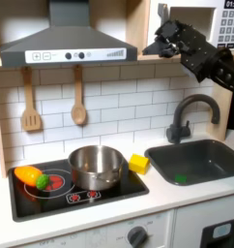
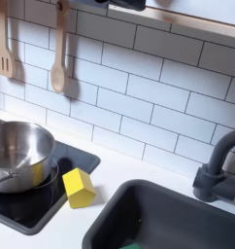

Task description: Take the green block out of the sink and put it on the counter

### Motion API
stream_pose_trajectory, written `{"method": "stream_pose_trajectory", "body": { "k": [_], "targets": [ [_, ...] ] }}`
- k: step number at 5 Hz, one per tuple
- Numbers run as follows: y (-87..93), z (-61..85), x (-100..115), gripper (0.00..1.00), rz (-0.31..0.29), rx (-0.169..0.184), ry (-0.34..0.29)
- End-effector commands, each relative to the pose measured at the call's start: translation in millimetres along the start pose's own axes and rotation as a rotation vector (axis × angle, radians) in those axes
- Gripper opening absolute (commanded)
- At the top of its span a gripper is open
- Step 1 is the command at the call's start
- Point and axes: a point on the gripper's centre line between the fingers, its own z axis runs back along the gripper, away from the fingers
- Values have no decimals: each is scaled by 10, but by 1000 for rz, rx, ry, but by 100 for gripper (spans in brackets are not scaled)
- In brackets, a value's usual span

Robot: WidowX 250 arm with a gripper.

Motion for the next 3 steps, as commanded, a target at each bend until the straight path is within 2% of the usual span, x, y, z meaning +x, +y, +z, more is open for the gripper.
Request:
{"method": "stream_pose_trajectory", "body": {
  "k": [1, 3],
  "targets": [
    [-4, -9, -3, 100, 9, 2, 7],
    [9, -32, -27, 100, 15, 7, 12]
  ]
}}
